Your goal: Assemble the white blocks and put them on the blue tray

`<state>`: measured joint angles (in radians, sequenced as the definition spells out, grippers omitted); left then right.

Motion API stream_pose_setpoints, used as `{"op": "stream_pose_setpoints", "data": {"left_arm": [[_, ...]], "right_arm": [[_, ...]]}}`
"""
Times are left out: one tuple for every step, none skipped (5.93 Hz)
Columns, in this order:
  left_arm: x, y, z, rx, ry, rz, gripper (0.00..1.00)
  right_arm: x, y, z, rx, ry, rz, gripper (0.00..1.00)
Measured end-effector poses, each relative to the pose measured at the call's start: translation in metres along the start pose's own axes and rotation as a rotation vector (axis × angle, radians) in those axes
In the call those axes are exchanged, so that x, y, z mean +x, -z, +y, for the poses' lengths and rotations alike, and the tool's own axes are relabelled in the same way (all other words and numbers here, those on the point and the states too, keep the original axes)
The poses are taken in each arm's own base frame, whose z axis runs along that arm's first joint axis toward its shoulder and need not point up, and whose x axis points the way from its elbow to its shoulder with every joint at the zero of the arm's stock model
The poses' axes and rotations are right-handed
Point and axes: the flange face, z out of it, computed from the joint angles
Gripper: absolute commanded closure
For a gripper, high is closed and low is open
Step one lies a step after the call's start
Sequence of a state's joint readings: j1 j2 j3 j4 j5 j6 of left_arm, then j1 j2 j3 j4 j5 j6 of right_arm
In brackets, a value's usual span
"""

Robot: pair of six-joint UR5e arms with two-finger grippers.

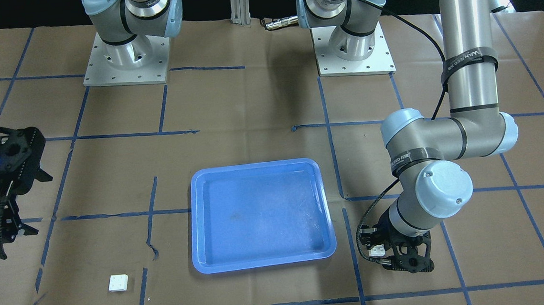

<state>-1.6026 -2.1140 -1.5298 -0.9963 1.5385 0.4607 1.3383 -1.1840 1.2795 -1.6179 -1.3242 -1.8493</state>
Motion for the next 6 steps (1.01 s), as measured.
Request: {"op": "stream_pose_setpoints", "data": {"left_arm": [[0.047, 0.01, -0.009, 0.014, -0.274, -0.001, 1.0], [0.09, 0.013, -0.011, 0.013, -0.538, 0.005, 1.0], [0.118, 0.003, -0.005, -0.006, -0.755, 0.024, 1.0], [0.135, -0.013, 0.003, -0.033, -0.907, 0.05, 1.0], [0.149, -0.027, 0.009, -0.051, -1.009, 0.071, 1.0], [0.162, -0.034, 0.01, -0.056, -1.063, 0.079, 0.95]], "right_arm": [[0.014, -0.028, 0.024, 0.107, -0.011, -0.013, 0.0], [0.028, -0.067, 0.053, 0.218, -0.017, -0.031, 0.0], [0.039, -0.107, 0.073, 0.31, -0.018, -0.049, 0.0], [0.048, -0.142, 0.086, 0.368, -0.009, -0.056, 0.0], [0.058, -0.175, 0.098, 0.4, 0.004, -0.042, 0.0], [0.064, -0.204, 0.107, 0.417, 0.009, -0.034, 0.0]]}}
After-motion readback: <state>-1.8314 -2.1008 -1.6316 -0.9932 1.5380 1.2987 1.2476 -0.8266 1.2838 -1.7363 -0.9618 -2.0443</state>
